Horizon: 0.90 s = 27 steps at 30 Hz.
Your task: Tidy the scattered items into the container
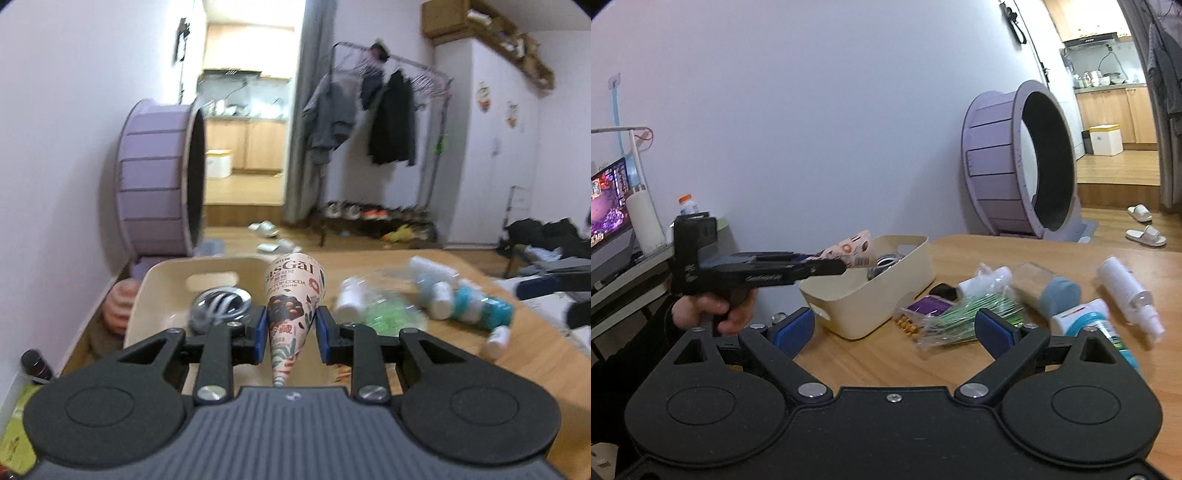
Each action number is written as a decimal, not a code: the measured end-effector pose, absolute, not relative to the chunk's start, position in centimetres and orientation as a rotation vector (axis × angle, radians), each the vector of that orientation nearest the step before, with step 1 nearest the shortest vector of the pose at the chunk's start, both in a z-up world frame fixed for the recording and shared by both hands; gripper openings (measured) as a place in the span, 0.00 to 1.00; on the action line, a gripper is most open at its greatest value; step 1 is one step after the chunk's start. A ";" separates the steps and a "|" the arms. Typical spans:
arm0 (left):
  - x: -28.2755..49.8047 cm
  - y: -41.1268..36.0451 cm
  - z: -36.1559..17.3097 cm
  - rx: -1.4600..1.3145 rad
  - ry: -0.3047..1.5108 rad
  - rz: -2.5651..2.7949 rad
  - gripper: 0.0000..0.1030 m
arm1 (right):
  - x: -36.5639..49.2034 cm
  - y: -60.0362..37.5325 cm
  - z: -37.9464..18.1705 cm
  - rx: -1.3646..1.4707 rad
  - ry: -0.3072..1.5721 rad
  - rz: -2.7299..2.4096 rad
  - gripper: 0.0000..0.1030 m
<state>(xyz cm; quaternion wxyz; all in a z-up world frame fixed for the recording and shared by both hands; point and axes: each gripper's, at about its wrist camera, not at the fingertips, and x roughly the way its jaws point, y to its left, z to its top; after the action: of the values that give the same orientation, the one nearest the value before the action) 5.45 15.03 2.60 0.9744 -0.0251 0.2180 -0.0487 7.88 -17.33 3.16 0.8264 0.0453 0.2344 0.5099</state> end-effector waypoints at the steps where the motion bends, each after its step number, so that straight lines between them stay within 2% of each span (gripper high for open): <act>1: 5.9 15.1 2.4 -0.050 0.457 -0.082 0.27 | 7.9 -17.1 3.0 0.092 0.503 1.085 0.91; 3: 6.8 14.9 2.1 -0.037 0.496 -0.057 0.33 | 7.9 -16.9 2.8 0.089 0.512 1.086 0.91; 6: 7.2 14.9 1.9 -0.015 0.547 -0.004 0.48 | 7.9 -16.9 2.7 0.087 0.521 1.080 0.91; 13: 4.6 15.5 3.8 -0.072 0.479 -0.058 0.57 | 8.0 -17.8 2.9 0.088 0.514 1.053 0.91; 20: 3.7 10.5 4.7 -0.094 0.442 -0.264 0.61 | 8.7 -20.2 3.1 0.014 0.527 0.904 0.91; 27: 4.2 5.9 2.3 -0.065 0.484 -0.377 0.61 | 9.1 -21.2 1.3 -0.092 0.581 0.832 0.91</act>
<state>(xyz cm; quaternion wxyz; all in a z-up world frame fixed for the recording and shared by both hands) 4.24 5.94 2.30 0.9528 -0.0317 0.2382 -0.1857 9.10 -21.17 1.28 0.8730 -0.0439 0.2783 0.3980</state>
